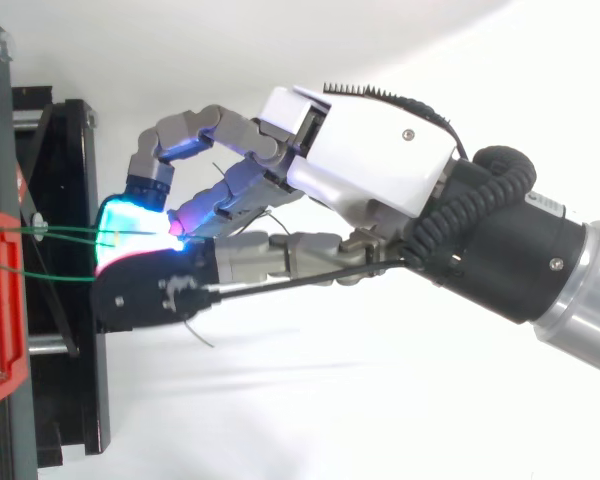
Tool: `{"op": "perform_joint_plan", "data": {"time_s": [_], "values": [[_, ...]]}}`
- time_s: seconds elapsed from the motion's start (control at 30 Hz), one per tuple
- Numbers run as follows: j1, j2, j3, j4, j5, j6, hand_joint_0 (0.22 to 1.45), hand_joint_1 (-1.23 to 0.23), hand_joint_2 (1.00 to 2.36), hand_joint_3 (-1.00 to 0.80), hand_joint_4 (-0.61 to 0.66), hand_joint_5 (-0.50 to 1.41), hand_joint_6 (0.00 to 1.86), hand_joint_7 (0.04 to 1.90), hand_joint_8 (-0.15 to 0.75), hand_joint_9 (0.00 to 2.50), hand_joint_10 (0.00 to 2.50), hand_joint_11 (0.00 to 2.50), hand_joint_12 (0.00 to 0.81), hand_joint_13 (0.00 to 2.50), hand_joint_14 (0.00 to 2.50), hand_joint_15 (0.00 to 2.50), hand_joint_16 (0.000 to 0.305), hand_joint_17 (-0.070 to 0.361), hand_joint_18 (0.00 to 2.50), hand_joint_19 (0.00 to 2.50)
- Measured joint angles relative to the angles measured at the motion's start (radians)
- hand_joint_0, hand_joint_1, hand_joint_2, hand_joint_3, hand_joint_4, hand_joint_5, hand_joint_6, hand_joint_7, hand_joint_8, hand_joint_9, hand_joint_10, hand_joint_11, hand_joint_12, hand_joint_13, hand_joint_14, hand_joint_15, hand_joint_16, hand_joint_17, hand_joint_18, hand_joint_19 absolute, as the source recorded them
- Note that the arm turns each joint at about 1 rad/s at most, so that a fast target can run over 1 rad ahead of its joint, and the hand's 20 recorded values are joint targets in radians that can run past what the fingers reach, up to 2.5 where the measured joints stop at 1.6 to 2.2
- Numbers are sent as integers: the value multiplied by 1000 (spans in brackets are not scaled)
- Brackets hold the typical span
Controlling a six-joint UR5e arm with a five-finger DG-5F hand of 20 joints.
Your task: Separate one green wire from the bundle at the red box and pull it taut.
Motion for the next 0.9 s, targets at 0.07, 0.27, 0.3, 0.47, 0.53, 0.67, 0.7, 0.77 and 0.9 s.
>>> {"op": "perform_joint_plan", "data": {"time_s": [0.07, 0.27, 0.3, 0.47, 0.53, 0.67, 0.7, 0.77, 0.9], "values": [[0, 0, 0, -3, 0, 0, 515, -415, 1000, -500, 173, -158, 887, 1069, 307, 1053, 14, 519, 349, 779, 7, 204, 48, 107, 793, 256], [-1, 0, 1, -14, 0, 5, 587, -525, 1008, -391, 163, -161, 879, 1135, 295, 1042, 15, 521, 337, 769, 8, 215, 45, 100, 769, 276], [-1, 0, 2, -17, -1, 7, 590, -571, 1010, -353, 161, -162, 881, 1138, 295, 1031, 15, 528, 337, 768, 9, 214, 45, 100, 768, 276], [-2, 0, 9, -33, -2, 15, 582, -681, 1013, -247, 166, -174, 902, 1081, 300, 976, 18, 523, 351, 772, 9, 206, 48, 108, 795, 259], [-3, 0, 11, -36, -2, 16, 583, -684, 1012, -247, 168, -175, 904, 1075, 296, 968, 16, 523, 350, 773, 8, 209, 48, 109, 796, 254], [-3, 0, 11, -38, -2, 17, 588, -701, 1012, -234, 148, -179, 908, 1061, 299, 957, 14, 527, 357, 773, 7, 202, 49, 111, 803, 249], [-3, 0, 11, -38, -2, 17, 590, -708, 1013, -224, 141, -181, 910, 1060, 298, 945, 14, 534, 354, 769, 7, 206, 49, 110, 800, 252], [-3, 0, 11, -39, -1, 17, 593, -721, 1012, -222, 140, -182, 912, 1042, 301, 936, 16, 531, 355, 768, 7, 204, 49, 111, 801, 253], [-2, 0, 11, -41, -1, 17, 603, -756, 1013, -253, 133, -192, 912, 1028, 283, 906, 16, 524, 343, 748, 10, 210, 47, 106, 775, 257]]}}
